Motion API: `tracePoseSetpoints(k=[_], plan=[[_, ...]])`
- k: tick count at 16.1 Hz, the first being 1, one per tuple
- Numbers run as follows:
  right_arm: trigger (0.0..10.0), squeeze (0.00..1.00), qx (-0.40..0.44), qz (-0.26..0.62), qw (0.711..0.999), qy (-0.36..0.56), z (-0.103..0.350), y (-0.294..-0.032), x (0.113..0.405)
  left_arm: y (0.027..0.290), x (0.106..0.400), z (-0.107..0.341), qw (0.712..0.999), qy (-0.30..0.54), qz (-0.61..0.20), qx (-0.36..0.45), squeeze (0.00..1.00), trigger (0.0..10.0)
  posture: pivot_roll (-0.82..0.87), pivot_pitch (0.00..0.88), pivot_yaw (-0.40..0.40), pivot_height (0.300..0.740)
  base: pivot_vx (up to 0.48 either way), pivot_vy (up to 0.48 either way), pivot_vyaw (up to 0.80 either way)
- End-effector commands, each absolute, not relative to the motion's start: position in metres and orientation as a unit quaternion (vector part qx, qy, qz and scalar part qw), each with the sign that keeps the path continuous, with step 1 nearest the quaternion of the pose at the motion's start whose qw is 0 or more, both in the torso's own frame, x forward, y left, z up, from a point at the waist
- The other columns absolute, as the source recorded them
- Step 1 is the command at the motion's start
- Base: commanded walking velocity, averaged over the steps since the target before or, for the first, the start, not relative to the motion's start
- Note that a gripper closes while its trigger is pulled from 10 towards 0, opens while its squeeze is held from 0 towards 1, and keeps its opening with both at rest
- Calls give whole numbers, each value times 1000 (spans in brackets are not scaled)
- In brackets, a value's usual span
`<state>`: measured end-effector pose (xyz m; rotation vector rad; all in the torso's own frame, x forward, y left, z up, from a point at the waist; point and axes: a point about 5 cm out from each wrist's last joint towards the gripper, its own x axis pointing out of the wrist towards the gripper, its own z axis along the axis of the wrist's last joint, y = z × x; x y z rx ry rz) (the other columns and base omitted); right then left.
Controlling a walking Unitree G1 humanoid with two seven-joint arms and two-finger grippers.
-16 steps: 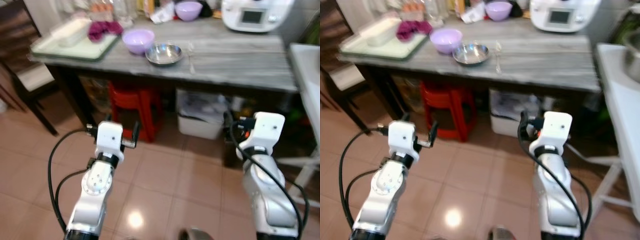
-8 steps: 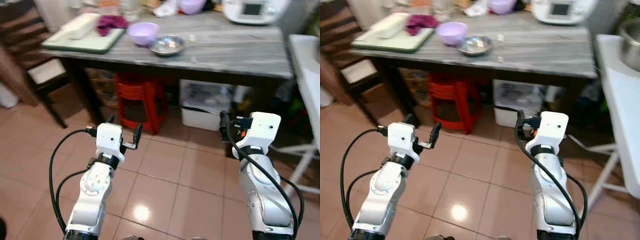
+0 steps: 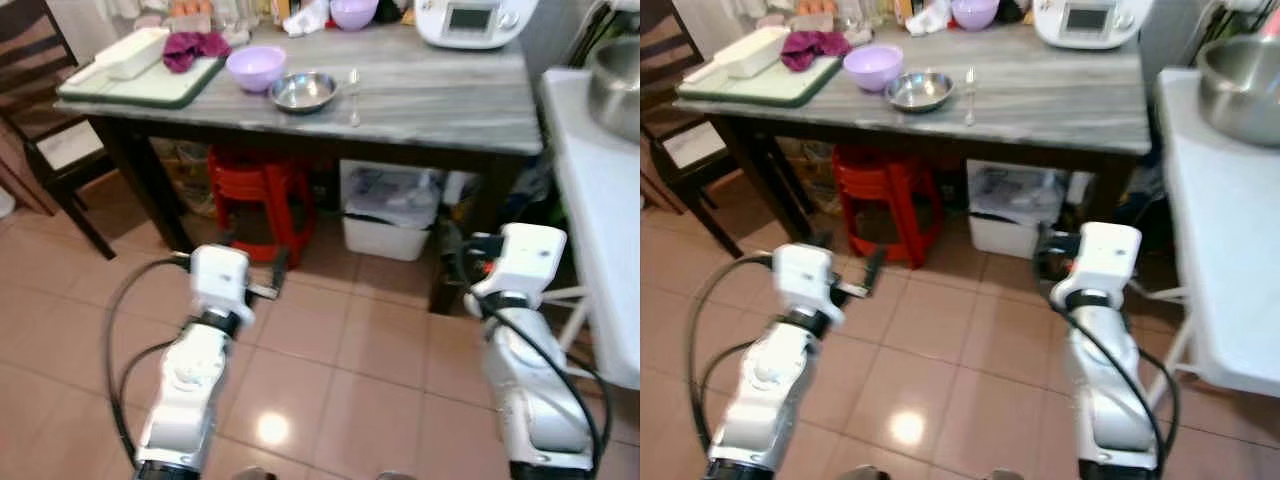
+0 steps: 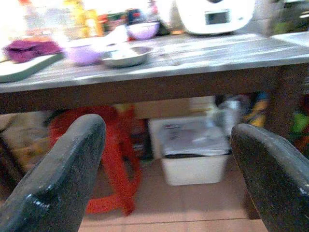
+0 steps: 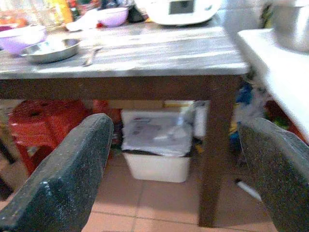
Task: Setting the table
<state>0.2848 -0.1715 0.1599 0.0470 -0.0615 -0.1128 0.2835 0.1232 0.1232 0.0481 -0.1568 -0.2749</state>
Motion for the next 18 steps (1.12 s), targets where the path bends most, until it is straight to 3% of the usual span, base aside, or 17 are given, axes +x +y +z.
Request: tracePoseSetpoints(k=[1, 4, 9, 18], plan=[[10000, 0, 32, -46, 998, -31, 160, -165, 285, 132, 283, 123, 989, -76, -128, 27, 0, 10000, -205, 128, 66, 740, 0, -480, 0], [10000, 0, 30, -48, 998, -30, 160, -166, 284, 130, 283, 123, 988, -75, -131, 25, 0, 10000, -209, 131, 67, 740, 0, -480, 0], [10000, 0, 32, -49, 998, -30, 160, -167, 284, 128, 284, 123, 988, -74, -137, 23, 0, 10000, -216, 134, 67, 740, 0, -480, -560], [10000, 0, 29, -48, 998, -33, 161, -166, 282, 123, 283, 123, 987, -74, -140, 16, 0, 10000, -216, 140, 68, 740, 0, -480, 0]])
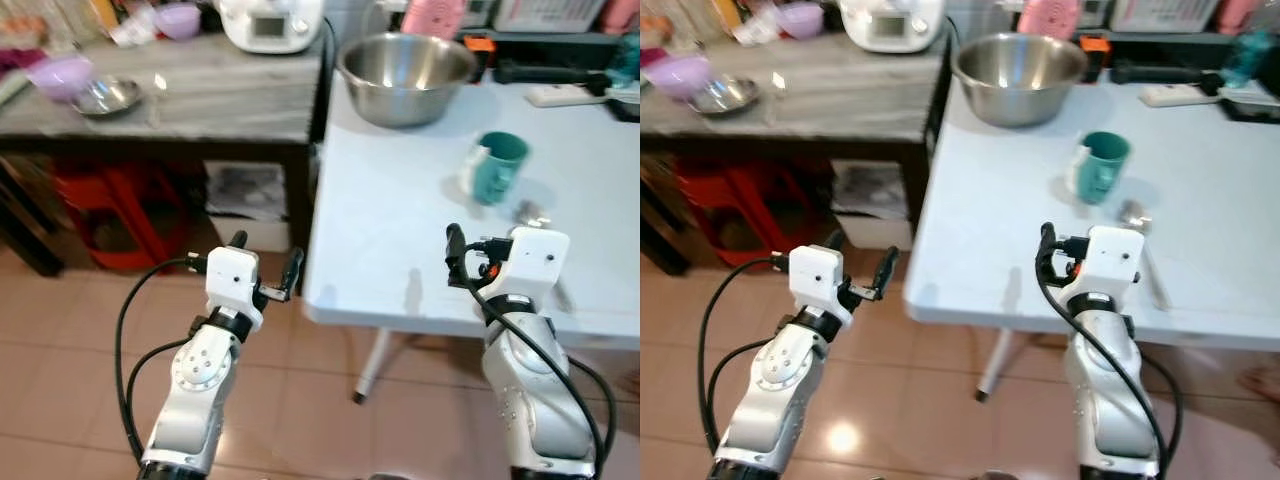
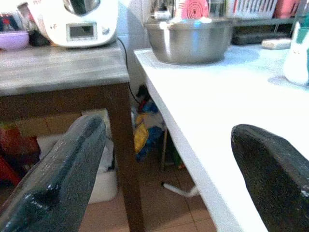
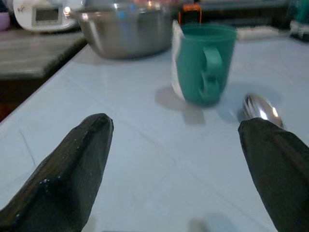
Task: Setting the table
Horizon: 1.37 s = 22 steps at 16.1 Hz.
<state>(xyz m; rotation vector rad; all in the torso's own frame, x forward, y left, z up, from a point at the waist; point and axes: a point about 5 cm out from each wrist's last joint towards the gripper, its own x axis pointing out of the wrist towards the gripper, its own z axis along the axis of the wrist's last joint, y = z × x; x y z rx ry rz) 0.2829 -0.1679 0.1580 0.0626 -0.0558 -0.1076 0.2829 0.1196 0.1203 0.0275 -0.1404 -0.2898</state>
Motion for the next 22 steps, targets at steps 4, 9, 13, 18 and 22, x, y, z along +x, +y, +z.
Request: tracePoseSetpoints(k=[4, 9, 13, 18, 22], plan=[[10000, 0, 27, -45, 998, -34, 161, -164, 282, 121, 283, 123, 987, -73, -140, 15, 0, 10000, -213, 143, 70, 740, 0, -480, 0], [10000, 0, 29, -37, 998, -38, 161, -161, 283, 123, 282, 121, 987, -71, -140, 16, 0, 10000, -207, 144, 69, 740, 0, -58, 0], [10000, 0, 30, -33, 998, -34, 161, -159, 285, 128, 280, 118, 986, -68, -151, 27, 0, 10000, -202, 145, 72, 740, 0, 0, 0], [10000, 0, 28, -30, 998, -43, 167, -161, 293, 134, 274, 113, 979, -62, -187, 42, 0, 10000, -193, 152, 77, 740, 0, 0, 0], [10000, 0, 24, -35, 998, -42, 167, -161, 296, 135, 272, 112, 978, -60, -193, 44, 0, 10000, -188, 158, 84, 740, 0, 0, 0]])
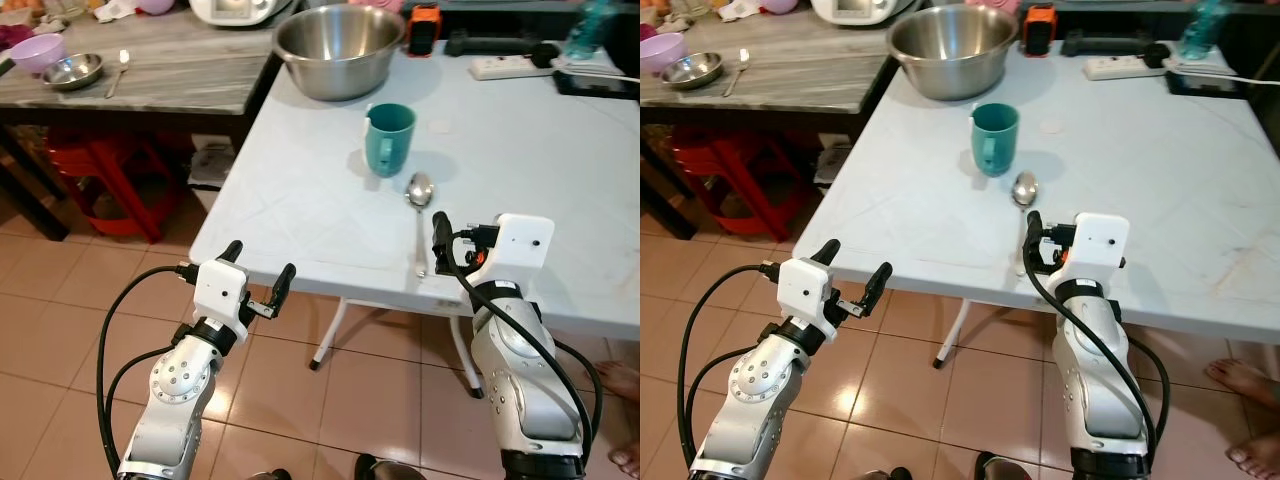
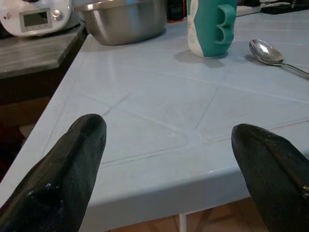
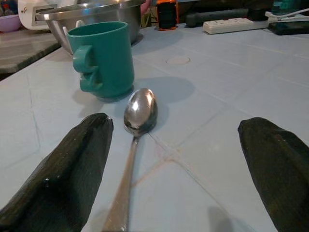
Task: Setting the table
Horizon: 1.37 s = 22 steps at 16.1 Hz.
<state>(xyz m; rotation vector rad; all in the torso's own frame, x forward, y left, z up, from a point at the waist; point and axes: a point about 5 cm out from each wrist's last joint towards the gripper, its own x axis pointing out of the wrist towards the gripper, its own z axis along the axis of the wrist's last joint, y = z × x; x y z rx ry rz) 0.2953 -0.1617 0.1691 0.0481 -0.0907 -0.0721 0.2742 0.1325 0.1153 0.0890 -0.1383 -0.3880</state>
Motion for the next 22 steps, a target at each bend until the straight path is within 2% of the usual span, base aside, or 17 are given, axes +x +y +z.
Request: tracePoseSetpoints(k=[1, 3, 5, 10, 18, 22], plan=[[10000, 0, 23, -37, 998, -41, 167, -161, 297, 134, 271, 111, 978, -59, -197, 44, 0, 10000, -188, 158, 84, 740, 0, 0, 0], [10000, 0, 21, -41, 998, -37, 166, -160, 299, 131, 267, 110, 973, -56, -221, 39, 0, 10000, -187, 162, 88, 740, 0, 0, 0], [10000, 0, 20, -34, 999, -20, 167, -157, 309, 125, 260, 105, 957, -46, -285, 38, 0, 10000, -187, 165, 88, 740, 0, 0, 0], [10000, 0, 14, -27, 999, 18, 167, -154, 330, 117, 252, 102, 935, -41, -350, 46, 0, 10000, -186, 175, 85, 740, 0, 0, 0], [10000, 0, 17, -24, 998, 54, 170, -141, 361, 115, 250, 102, 928, -41, -368, 43, 0, 10000, -182, 189, 84, 740, 0, 0, 0], [10000, 0, 31, -18, 995, 93, 158, -137, 368, 114, 251, 105, 926, -47, -372, 43, 0, 10000, -182, 193, 77, 740, 0, 0, 0]])
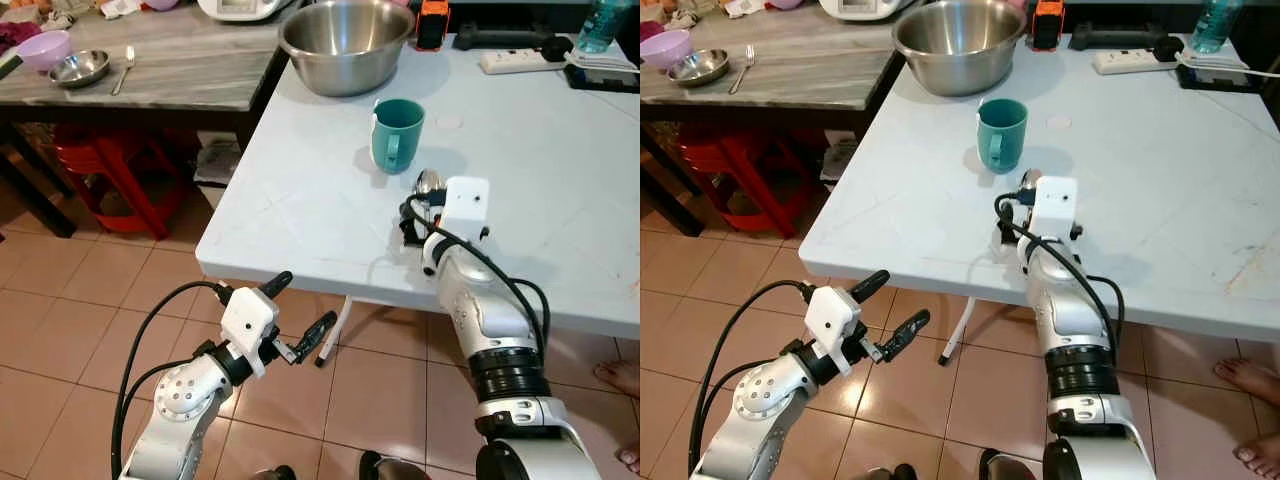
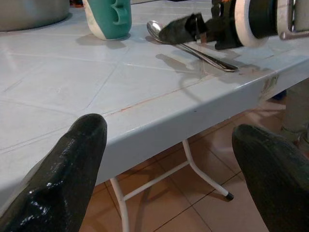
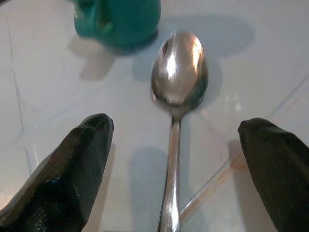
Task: Setting the table
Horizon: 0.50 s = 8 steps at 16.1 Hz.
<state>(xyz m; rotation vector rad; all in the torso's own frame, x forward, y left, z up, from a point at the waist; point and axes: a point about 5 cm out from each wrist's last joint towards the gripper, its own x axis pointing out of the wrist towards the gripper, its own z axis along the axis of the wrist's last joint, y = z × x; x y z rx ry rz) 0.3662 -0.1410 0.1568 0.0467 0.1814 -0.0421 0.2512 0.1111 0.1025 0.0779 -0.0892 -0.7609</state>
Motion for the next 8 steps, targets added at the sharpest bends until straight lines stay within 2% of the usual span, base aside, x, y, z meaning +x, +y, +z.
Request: tracePoseSetpoints(k=[1, 2, 3, 8], plan=[[9451, 0, 33, -14, 994, 103, 152, -137, 369, 115, 251, 106, 926, -47, -373, 44, 0, 10000, -183, 194, 77, 740, 0, 0, 0], [5059, 0, 40, -14, 993, 113, 147, -137, 370, 115, 251, 106, 925, -47, -373, 43, 0, 10000, -183, 194, 77, 740, 0, 0, 0], [0, 0, 36, -10, 992, 118, 144, -138, 371, 114, 250, 106, 925, -47, -374, 43, 0, 10000, -184, 195, 75, 740, 0, 0, 0], [0, 0, 0, -9, 991, 137, 137, -145, 376, 114, 251, 107, 926, -47, -373, 42, 0, 10000, -184, 192, 70, 740, 0, 0, 0]])
